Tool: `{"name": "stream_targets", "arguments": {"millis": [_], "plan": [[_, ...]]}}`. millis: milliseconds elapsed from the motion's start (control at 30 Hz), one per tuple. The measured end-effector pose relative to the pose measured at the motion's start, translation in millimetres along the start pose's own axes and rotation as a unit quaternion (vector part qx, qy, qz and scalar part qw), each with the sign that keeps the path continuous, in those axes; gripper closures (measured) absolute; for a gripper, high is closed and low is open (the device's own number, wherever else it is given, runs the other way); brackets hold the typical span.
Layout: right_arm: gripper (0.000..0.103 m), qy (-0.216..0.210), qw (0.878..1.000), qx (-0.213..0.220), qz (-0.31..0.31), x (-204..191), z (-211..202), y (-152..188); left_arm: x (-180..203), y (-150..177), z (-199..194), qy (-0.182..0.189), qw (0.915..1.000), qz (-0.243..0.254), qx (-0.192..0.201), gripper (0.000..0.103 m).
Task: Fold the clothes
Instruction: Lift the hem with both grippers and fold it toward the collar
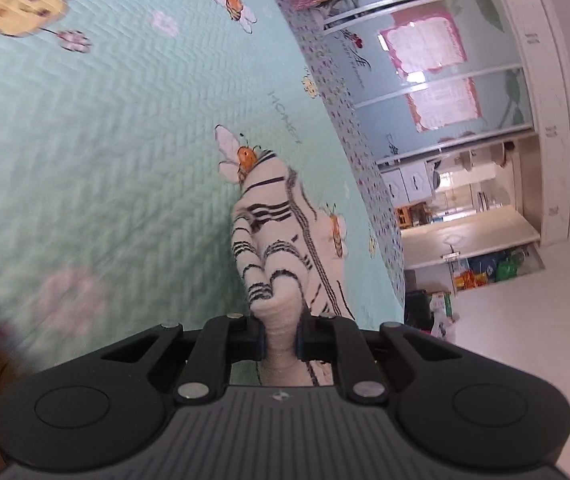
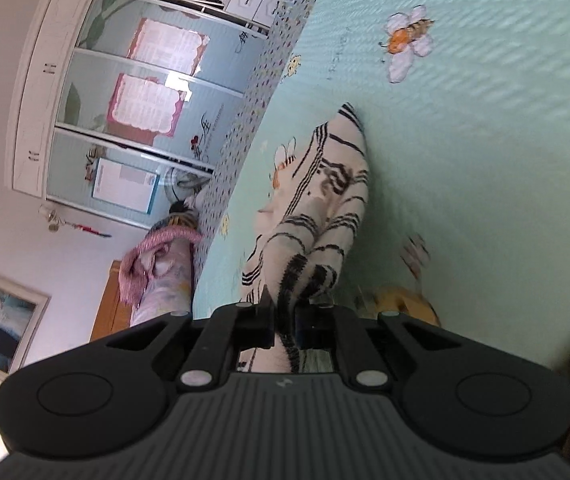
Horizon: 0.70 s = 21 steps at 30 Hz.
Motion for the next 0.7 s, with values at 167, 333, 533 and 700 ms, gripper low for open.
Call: {"name": "stream_targets", "arguments": {"millis": [167,333,533,700], "plan": [[0.094,0.015,0.999,-0.009,0.028,8.9,-43.4,16.1,-10.4,15.8,-33.1,-0.003,0.9998,-0.015,-0.013,0.090],[0.094,0.002,0.999,-0.012,0.053,-3.5,-26.8,11.4,6.7,5.0,-13.3,0.000,0.9997,-0.022,0.003,0.090],[0.093,0.008,0.996,0.007,0.085,-17.4,22.2,-17.6,37.7,-21.9,41.4,-0.005,0.9987,-0.043,0.027,0.090],[0.093,0.033,0.992,0.017,0.118,-26.3,74.3,-35.4,53.2,-37.0,108.0,-0.031,0.9974,-0.059,0.026,0.089]]}}
Point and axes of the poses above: each gripper's, at about its wrist camera, not at the fingertips, and z roughly the way its jaws point, x to its right, y to its underside, the point moved 6 cm from there along z, roughly the way its jaws point, and after that the axes turned 11 degrees about x, right-handed, at the moved point
